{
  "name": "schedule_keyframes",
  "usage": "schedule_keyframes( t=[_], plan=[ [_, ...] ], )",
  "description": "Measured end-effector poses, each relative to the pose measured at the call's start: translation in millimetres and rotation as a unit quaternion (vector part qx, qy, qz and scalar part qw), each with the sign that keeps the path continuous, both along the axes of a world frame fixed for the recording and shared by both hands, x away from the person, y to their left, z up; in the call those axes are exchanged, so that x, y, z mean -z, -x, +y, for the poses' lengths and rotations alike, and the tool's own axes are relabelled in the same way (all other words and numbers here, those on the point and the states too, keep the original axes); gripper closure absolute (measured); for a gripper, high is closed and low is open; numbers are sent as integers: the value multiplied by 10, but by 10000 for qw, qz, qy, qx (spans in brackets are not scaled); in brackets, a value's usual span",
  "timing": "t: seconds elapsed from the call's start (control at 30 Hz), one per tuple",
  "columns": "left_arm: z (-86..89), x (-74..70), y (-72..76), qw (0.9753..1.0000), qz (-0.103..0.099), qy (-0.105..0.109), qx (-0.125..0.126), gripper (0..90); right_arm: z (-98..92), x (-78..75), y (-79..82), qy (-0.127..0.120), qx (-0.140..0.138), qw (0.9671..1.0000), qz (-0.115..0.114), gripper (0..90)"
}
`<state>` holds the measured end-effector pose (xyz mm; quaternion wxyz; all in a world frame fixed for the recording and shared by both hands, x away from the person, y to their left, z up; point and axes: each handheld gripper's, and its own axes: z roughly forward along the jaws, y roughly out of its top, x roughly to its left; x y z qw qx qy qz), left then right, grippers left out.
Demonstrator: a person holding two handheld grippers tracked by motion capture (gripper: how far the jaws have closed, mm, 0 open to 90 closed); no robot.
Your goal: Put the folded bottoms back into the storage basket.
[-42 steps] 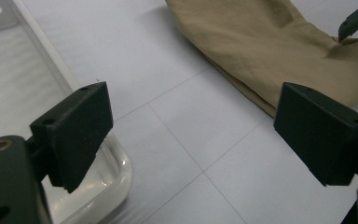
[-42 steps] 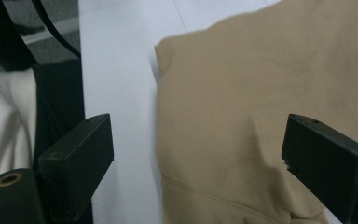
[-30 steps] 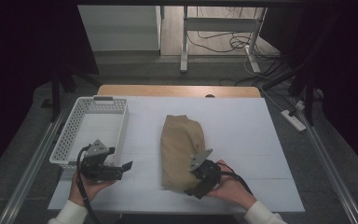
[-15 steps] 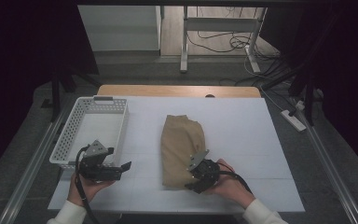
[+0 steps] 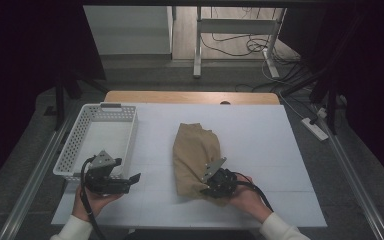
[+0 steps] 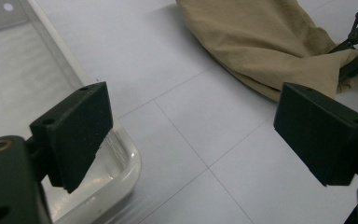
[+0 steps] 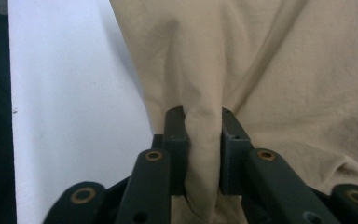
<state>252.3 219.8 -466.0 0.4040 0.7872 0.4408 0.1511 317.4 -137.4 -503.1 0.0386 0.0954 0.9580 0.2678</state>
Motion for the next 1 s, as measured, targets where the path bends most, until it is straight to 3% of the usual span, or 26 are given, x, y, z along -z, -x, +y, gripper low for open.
schedule_keyframes(
  t=[0.17, 0.23, 0.43, 0.73, 1.0],
  plan=[
    [-11, -19, 2, 10000, -34, -5, 23, 112, -26, -50, 24, -113, 36, 9999, -54, 801],
    [-17, -25, 1, 10000, -44, -19, 27, 112, -63, -100, 30, -315, 70, 9995, 25, 805],
    [-36, -39, 12, 10000, -58, -10, 31, 112, -113, -182, 76, -568, -23, 9982, 189, 806],
    [-153, -135, -27, 9999, -91, -42, -31, 111, -170, -168, 109, -658, -111, 9975, 221, 806],
    [-288, -203, -131, 10000, 28, -16, -43, 116, -164, -136, 98, -723, -123, 9970, 233, 806]
  ],
)
